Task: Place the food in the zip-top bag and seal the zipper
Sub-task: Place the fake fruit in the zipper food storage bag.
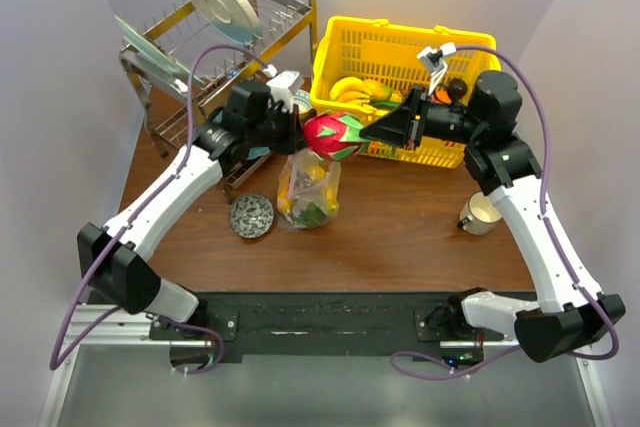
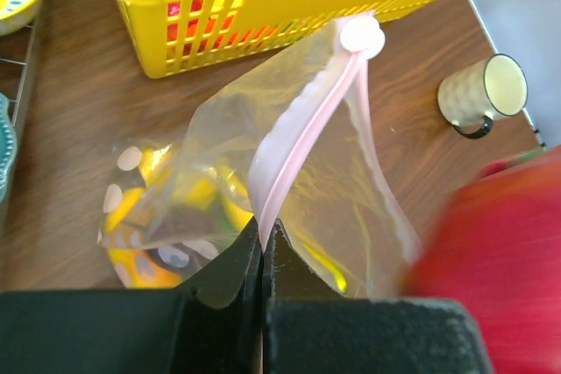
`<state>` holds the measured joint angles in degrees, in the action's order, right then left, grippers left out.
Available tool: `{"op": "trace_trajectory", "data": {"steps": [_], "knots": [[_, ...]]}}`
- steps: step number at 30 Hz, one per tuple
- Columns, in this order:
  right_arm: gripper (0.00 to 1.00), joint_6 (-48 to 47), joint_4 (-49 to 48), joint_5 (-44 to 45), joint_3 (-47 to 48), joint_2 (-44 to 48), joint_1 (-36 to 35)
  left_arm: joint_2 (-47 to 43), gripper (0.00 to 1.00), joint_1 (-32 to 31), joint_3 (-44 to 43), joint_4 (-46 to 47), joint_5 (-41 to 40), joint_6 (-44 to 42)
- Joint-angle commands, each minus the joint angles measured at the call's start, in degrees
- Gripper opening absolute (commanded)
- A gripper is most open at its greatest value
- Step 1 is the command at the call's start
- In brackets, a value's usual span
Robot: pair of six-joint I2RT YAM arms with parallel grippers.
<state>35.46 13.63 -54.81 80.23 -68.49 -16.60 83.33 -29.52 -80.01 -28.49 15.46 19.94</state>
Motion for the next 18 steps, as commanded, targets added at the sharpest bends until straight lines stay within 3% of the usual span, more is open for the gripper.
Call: {"op": "trace_trajectory", "data": {"steps": [1,5,11,18], "knots": [[0.00,2.1,-7.3,-0.1,-3.4,2.6,-2.2,1.6,0.00,-3.7,-10.9,-13.9,-9.7,0.3],[0.00,-0.4,-5.0,1.7,-5.1,2.4,-3.8,2.9,0.00,-6.9,-16.3,-22.6,-15.8,2.2],[0.00,-6.6,6.3,7.2,-5.3,1.5,-4.2,6.0,0.00,-10.6,-25.5,-32.7,-25.6,4.4],[0.00,-5.2,4.2,7.9,-8.6,0.5,-6.2,8.1,0.00,-12.1,-29.4,-32.6,-22.2,5.2]]}}
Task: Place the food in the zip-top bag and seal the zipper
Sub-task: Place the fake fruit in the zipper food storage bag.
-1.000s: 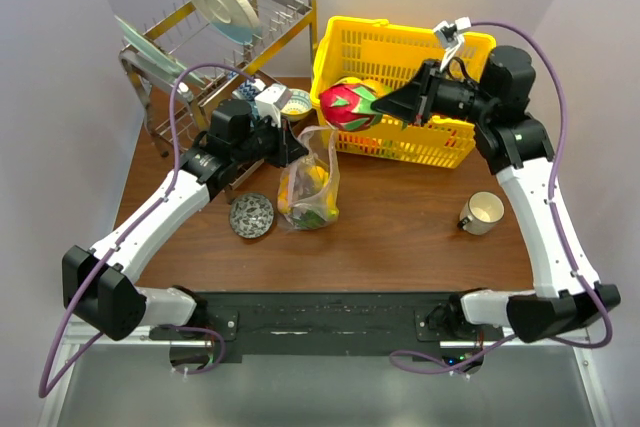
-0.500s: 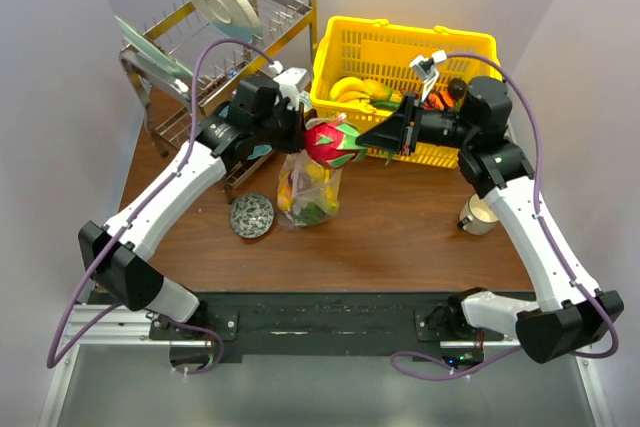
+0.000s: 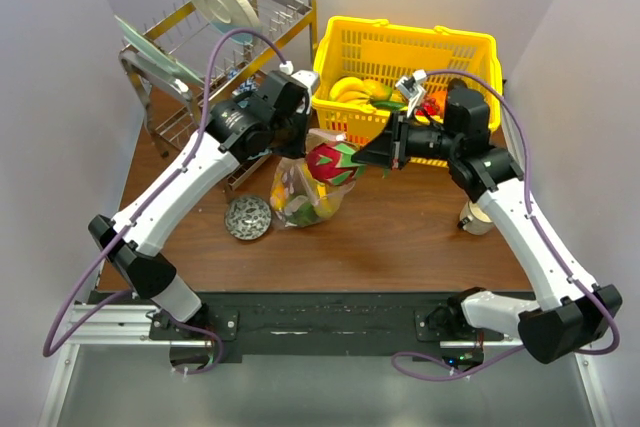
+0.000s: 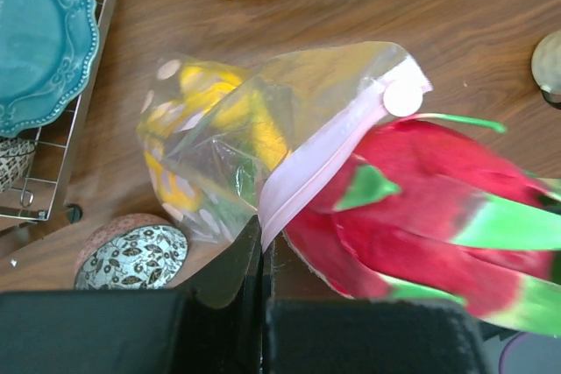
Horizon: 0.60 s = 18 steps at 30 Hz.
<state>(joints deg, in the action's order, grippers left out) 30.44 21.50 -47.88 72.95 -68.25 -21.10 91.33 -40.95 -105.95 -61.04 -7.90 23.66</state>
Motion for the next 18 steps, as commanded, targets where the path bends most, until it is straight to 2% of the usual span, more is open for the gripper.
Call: {"op": "trace_trajectory", "data": {"steps": [1,2,7,12,13,16,18], "knots": [[0.00,0.8,-5.7,0.9,-2.2,0.1,-2.3,0.0,0.00,-0.7,-2.6,2.0,2.9,1.5],[0.00,3.6,-7.9,0.9,-3.8,0.0,-2.7,0.1,0.00,-1.0,-2.0,3.1,6.4,1.5],[0.00,10.1,-20.0,5.2,-6.5,-1.8,-8.1,0.5,0.00,-1.1,0.3,7.6,11.9,1.9],[0.00,8.8,-25.1,16.6,-9.4,-4.1,-11.5,-0.4,0.00,-1.1,2.1,10.3,15.2,2.1],[0.06,7.7,-25.3,17.2,-9.9,-4.5,-11.5,-0.5,0.00,-1.1,2.2,10.8,15.5,2.2],[0.61,4.9,-20.3,17.1,-9.1,-5.9,-11.6,-1.1,0.00,-1.1,2.2,10.8,15.3,1.9],[0.72,4.0,-17.7,17.6,-9.0,-4.0,-11.7,-1.4,0.00,-1.0,2.4,10.8,14.7,1.6]]}}
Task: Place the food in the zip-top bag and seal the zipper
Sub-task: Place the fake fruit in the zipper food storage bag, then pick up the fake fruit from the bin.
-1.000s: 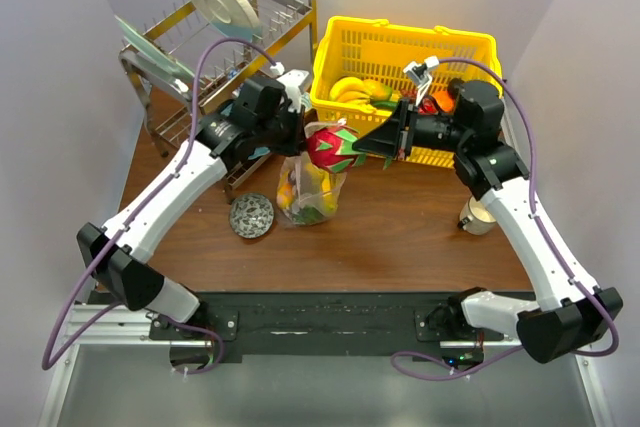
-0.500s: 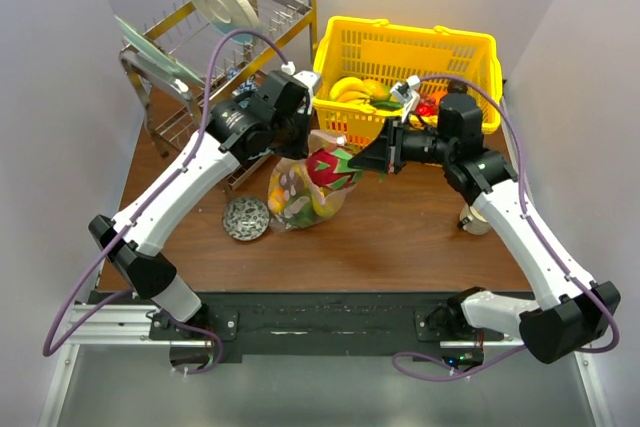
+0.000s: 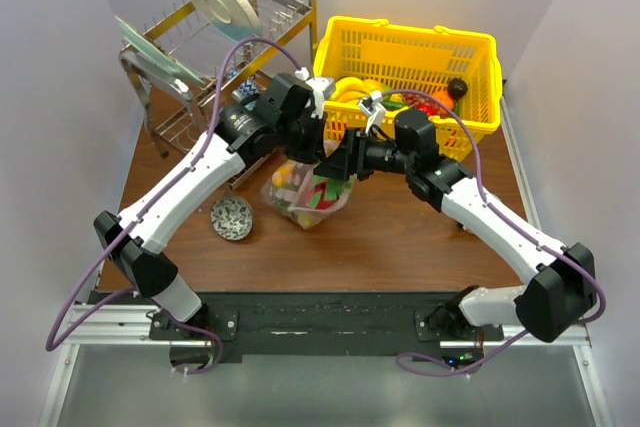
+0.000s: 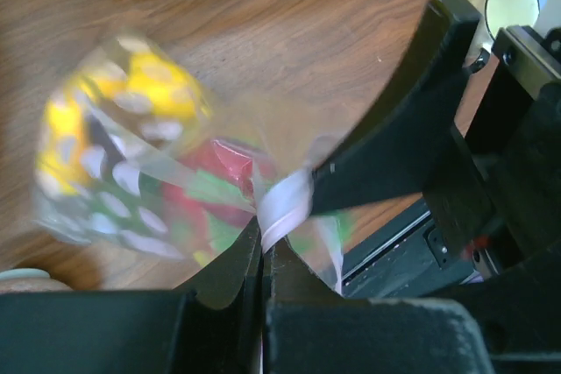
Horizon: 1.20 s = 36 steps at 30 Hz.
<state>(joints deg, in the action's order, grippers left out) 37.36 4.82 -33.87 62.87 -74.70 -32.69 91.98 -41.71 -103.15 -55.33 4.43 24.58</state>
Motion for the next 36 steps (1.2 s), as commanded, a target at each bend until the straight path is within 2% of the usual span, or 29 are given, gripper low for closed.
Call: {"op": "trace_trajectory", "data": {"steps": [1,7,11,14,19,26,29,32,33,35,36], "knots": [[0.75,-4.4,0.3,5.0,1.5,3.4,-0.1,-2.1,0.00,0.0,-0.3,5.0,2.3,0.5],[0.75,-10.8,15.3,12.0,5.7,11.8,-0.1,-1.8,0.00,1.2,-0.3,5.5,3.0,-0.2],[0.67,-12.7,23.6,17.4,6.1,14.7,-0.1,-1.5,0.00,1.8,-0.5,5.8,3.8,-0.5],[0.63,-14.3,28.6,18.1,5.9,13.8,0.0,-1.3,0.00,2.0,-1.1,5.8,4.1,-0.6],[0.64,-13.5,28.8,15.2,1.9,11.9,-0.6,-0.5,0.00,2.2,-2.0,5.7,4.3,-0.8],[0.61,-14.0,28.8,16.1,0.8,9.9,-2.2,-0.4,0.00,2.1,-2.1,5.8,4.7,-0.8],[0.54,-14.6,29.7,16.1,1.1,7.9,-2.4,-0.5,0.00,2.1,-2.0,5.8,4.7,-0.8],[0.40,-14.5,29.8,16.0,1.0,6.9,-2.7,-0.8,0.00,2.1,-1.4,5.9,4.5,-0.8],[0.30,-14.5,29.7,16.0,1.0,6.8,-2.8,-0.8,0.00,2.1,-1.1,6.0,4.5,-0.9],[0.18,-14.3,30.1,16.4,1.5,7.0,-2.8,-1.0,0.00,2.2,-0.8,5.9,4.3,-0.9],[0.04,-14.3,30.5,17.2,2.2,7.1,-2.8,-1.0,0.00,2.1,-0.6,6.1,4.3,-1.0]]}}
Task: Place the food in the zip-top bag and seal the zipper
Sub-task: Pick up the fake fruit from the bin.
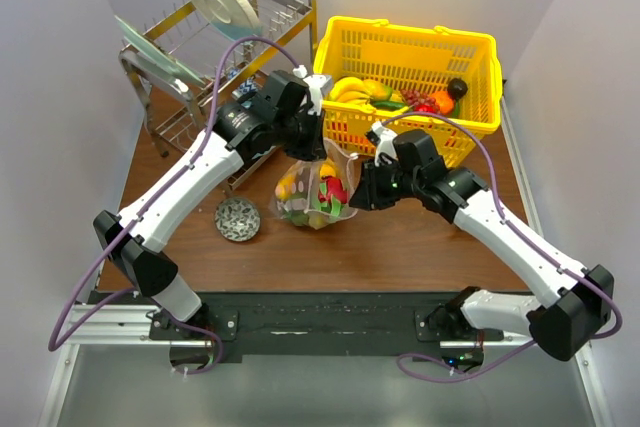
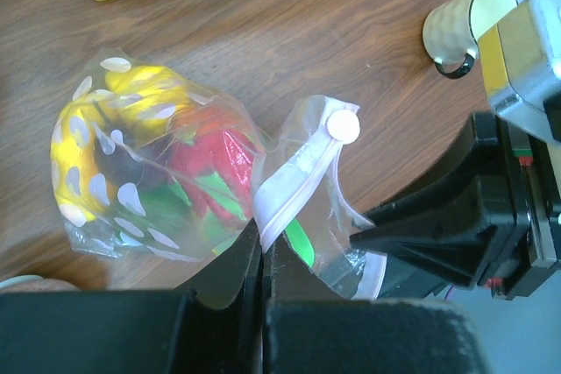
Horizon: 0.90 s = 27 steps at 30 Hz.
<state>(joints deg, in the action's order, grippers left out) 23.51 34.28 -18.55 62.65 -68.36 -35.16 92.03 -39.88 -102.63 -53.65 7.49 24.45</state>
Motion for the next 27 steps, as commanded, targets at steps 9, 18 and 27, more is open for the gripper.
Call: {"op": "trace_trajectory", "data": {"steps": [9,18,27], "knots": [[0.00,-8.5,15.7,13.5,32.2,-1.6,-0.2,-1.7,0.00,0.2,-1.4,3.9,1.0,-1.2],[0.00,-8.5,11.6,14.7,28.7,-1.3,-0.2,-5.3,0.00,4.2,1.5,3.2,-1.1,-2.5],[0.26,-7.3,7.4,17.0,20.0,0.5,-0.1,-6.2,0.00,4.3,17.3,16.8,10.1,-0.5]]}}
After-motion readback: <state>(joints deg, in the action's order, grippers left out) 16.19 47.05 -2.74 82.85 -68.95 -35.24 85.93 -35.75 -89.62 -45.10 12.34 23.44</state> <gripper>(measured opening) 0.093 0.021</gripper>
